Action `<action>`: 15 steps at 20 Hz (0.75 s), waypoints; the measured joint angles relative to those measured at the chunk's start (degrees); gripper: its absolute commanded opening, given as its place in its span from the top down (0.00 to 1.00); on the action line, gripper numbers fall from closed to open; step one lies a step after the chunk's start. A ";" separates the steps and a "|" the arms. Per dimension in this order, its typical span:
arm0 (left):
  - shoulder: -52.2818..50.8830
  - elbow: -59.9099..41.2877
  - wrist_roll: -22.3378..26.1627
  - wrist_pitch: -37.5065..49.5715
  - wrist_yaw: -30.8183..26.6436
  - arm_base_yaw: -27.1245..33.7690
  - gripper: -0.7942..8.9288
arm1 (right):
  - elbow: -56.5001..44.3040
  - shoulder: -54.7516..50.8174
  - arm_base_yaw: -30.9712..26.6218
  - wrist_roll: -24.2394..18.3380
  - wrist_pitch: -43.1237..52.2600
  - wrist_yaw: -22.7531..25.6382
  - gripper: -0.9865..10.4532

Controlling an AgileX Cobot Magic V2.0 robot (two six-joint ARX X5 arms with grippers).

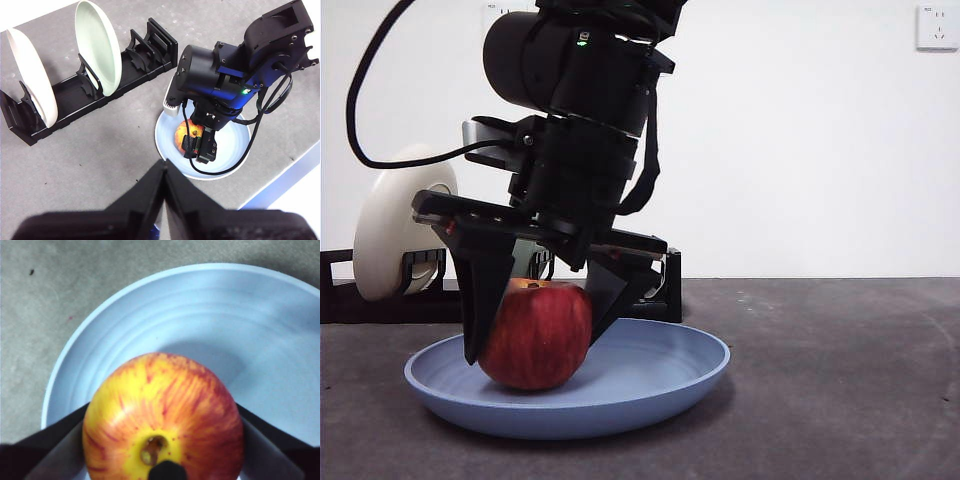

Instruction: Take the blue plate from the plate rack,put the plate on the table,take the apple from the table,put the apple in the plate

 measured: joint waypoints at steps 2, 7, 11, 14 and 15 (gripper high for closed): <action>0.00 0.00 0.00 0.02 0.00 0.00 0.93 | 0.00 0.00 0.00 0.00 -0.07 0.66 0.36; 0.00 0.00 -0.02 0.02 0.00 0.00 0.93 | -0.83 -0.35 0.00 0.17 -0.92 1.11 0.33; 0.00 0.00 0.00 0.00 0.00 0.00 0.93 | -0.96 -8.37 0.00 0.24 -1.84 1.29 0.34; 0.00 0.00 0.00 0.00 0.00 0.00 0.93 | -0.96 -17.33 0.00 0.17 -4.37 1.66 0.35; 0.00 0.00 0.00 0.00 0.00 0.00 0.92 | -0.96 -20.37 0.00 0.17 -5.90 2.47 0.41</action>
